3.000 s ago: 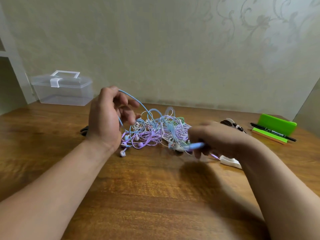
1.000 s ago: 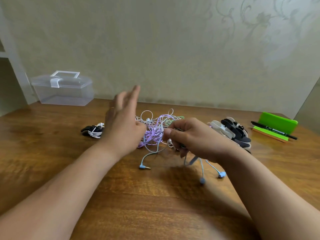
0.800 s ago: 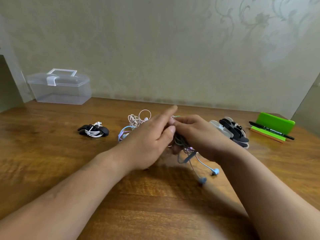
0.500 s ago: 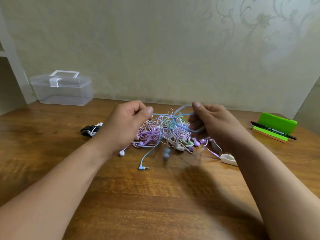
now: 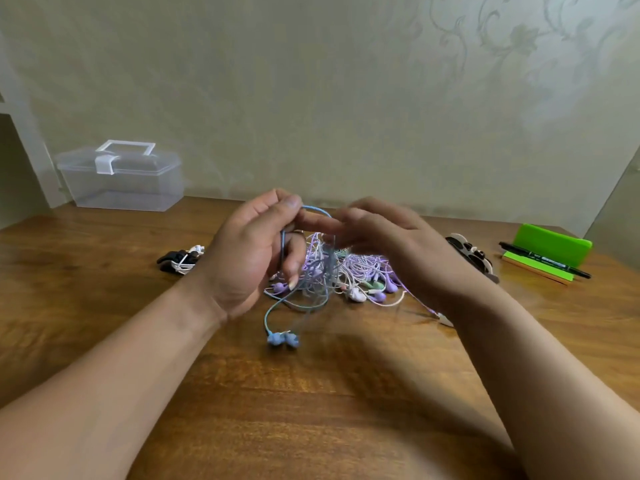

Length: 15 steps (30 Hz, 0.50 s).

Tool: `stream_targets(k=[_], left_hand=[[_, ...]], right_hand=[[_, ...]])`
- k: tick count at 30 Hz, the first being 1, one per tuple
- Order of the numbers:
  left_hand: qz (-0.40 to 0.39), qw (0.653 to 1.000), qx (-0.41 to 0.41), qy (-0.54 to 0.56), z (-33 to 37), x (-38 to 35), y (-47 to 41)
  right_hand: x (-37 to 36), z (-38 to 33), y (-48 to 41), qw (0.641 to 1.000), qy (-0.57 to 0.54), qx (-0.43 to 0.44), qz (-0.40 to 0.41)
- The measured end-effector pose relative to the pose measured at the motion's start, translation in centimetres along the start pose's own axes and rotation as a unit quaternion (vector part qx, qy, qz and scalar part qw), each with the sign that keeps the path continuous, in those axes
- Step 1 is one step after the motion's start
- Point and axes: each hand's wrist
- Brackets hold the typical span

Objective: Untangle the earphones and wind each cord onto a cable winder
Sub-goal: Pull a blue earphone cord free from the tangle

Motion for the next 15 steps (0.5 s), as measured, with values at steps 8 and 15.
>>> stream_targets(k=[8,15], left_hand=[[0.156,0.98,0.034,0.117,0.5,1.6,-1.0],[0.147,0.925,-0.015,-0.351,-1.6,1.1,-0.4]], right_hand=[[1.0,1.2,0.6,0.97,0.073,-0.097,-0.211],[1.2,0.1,0.9,0.968,0.06,-0.115,-0.215]])
Point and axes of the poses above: each hand's wrist, its own y-axis away from the middle knuckle, its own x-axis out of the back of the hand, z = x × y, and after that the axes turned 4 degrees about -y, right-handed
